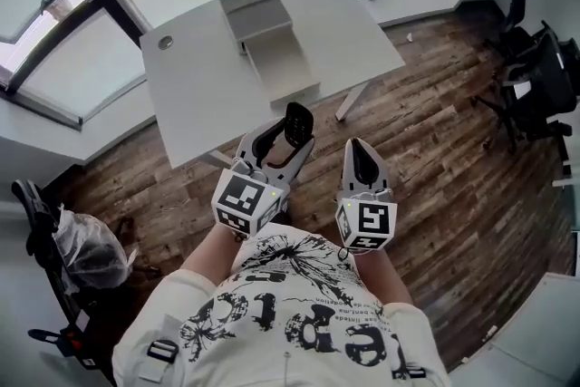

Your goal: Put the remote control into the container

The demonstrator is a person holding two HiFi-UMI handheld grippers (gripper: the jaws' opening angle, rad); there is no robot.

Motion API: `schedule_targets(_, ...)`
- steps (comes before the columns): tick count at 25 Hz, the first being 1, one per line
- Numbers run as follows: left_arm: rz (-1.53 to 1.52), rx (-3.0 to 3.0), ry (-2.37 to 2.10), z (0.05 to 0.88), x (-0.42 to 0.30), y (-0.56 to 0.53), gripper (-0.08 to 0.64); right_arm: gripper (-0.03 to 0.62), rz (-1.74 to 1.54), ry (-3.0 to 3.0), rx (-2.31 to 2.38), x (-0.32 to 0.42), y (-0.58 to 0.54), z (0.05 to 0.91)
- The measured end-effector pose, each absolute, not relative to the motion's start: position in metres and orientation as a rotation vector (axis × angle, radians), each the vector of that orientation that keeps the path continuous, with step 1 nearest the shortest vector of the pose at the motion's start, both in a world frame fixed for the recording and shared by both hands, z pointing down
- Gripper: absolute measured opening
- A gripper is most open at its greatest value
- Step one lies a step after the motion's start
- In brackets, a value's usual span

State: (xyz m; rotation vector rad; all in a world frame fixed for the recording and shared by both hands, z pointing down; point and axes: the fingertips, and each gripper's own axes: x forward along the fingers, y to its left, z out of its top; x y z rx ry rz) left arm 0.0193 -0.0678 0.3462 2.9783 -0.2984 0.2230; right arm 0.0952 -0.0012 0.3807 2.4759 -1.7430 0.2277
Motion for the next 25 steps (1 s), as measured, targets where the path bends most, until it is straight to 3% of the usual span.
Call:
schedule_targets(10,0.249,2.952,-0.193,0.356,0.044,-0.15,0.234,0.003,0.28,-1.603,2.535,0.133,-0.07,0.386)
schedule_targets(25,0.29,2.882,-0.577,0.376,0.047,-0.22,0.235,0.003,0.24,-1.957,2.284,0.148,-0.178,0.393)
